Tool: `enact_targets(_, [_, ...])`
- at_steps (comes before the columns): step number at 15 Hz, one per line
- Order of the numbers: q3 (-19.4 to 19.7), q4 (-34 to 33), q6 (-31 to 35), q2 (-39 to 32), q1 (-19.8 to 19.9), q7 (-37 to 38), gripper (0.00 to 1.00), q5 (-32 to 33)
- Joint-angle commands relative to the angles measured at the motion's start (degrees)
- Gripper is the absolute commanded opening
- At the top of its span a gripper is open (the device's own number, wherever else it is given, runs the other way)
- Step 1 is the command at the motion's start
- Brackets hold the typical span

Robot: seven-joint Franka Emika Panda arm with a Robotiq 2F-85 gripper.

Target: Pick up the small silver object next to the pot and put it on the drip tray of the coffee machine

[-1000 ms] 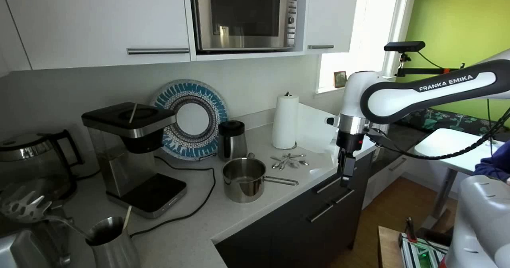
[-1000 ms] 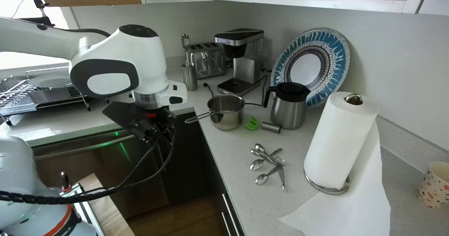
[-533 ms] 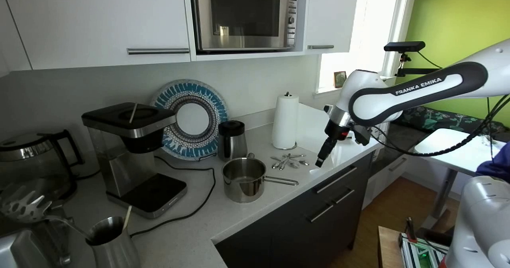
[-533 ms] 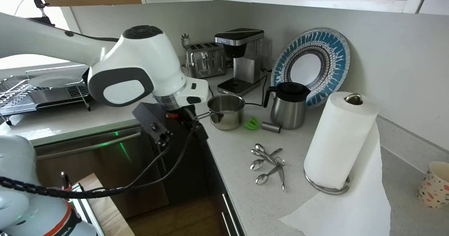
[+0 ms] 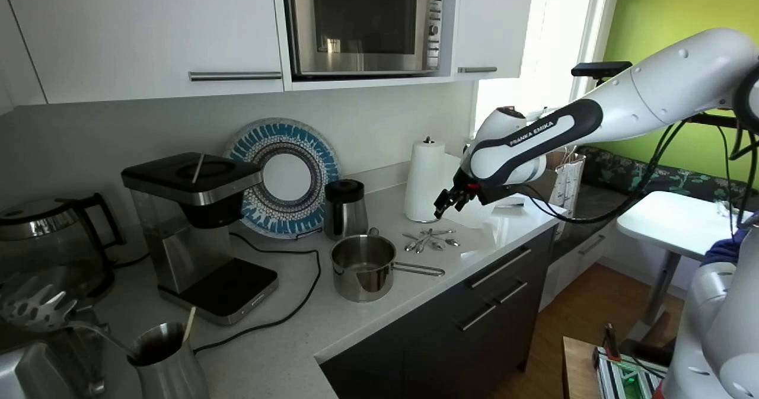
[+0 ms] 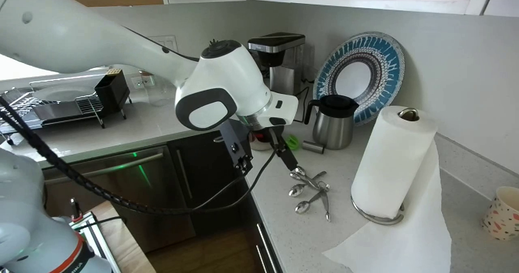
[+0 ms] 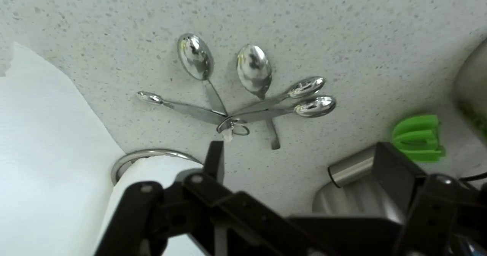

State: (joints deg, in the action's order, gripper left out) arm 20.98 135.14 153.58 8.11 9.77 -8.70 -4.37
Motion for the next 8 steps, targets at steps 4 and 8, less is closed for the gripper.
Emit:
enact_targets(4, [-1.8, -1.4, 0.0, -1.7, 1.8, 0.8, 1.0, -0.5])
enact_targets(8, [-2.4, -10.3, -1.4, -11.4, 2.7, 12.0, 1.0, -4.4])
